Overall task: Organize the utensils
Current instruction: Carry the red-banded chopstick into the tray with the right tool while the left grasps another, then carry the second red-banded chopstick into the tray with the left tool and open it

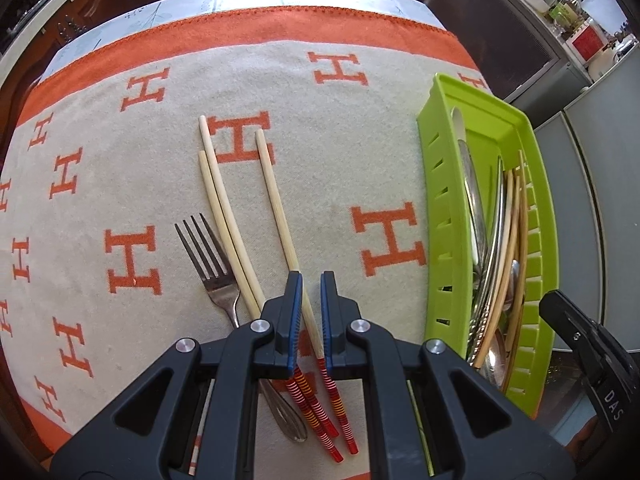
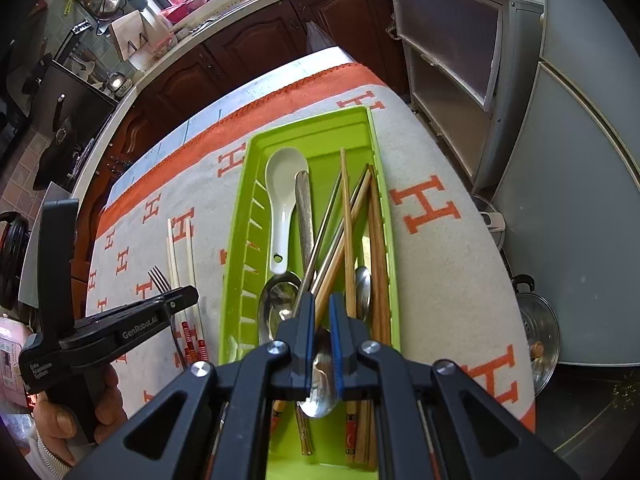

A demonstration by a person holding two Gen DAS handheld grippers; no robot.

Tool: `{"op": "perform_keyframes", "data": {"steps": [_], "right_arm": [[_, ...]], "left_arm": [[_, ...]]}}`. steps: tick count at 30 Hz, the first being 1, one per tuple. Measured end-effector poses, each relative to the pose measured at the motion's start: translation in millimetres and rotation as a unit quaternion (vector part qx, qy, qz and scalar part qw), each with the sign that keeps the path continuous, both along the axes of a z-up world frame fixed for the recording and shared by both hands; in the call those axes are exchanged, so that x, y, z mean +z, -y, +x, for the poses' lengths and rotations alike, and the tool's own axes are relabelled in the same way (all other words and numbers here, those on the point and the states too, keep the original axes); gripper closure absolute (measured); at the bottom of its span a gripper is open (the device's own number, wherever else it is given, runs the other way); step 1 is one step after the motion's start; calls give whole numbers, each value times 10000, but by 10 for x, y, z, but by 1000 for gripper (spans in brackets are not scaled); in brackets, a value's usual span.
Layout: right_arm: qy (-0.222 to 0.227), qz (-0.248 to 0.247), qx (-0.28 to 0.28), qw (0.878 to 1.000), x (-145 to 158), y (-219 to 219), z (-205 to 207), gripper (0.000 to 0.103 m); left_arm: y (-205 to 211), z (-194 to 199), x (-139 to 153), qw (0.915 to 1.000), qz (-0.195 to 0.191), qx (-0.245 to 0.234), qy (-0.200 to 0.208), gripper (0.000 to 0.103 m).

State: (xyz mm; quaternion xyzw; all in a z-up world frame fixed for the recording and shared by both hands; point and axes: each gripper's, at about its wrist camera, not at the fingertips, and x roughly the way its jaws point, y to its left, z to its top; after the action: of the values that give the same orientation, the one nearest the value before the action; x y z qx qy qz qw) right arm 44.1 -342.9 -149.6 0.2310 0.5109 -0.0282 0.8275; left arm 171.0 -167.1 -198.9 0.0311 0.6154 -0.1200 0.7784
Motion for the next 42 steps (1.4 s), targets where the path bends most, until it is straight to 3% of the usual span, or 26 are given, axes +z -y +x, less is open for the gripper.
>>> {"op": "perform_keyframes", "data": {"steps": [9,17,24,32,37,42], "right_arm": [[-12,63,-16,10000,-18,-16,-34,96],[-19,123,1,9999,-44,-46,-72,96],[83,129,-122,9998,30,35,-167,96],[128,166,-290,9994,68,139,-283,96],[167,166,-363,9991,102,180,-333,96],[179,118,-457,9987,124,233,-389,96]], "left_arm": [[25,-87,-132,9994,321,-25,-115,98],[76,-204,-124,9983,531,-146,199,97],[-14,-314,-25,9997,25,-183,-176,100],[-51,-556,474,9963,-711,-442,-215,100],[188,-611,763,9913,-1096,-688,-227,100],[606,-655,815,9889,-1100,-983,-172,100]]}}
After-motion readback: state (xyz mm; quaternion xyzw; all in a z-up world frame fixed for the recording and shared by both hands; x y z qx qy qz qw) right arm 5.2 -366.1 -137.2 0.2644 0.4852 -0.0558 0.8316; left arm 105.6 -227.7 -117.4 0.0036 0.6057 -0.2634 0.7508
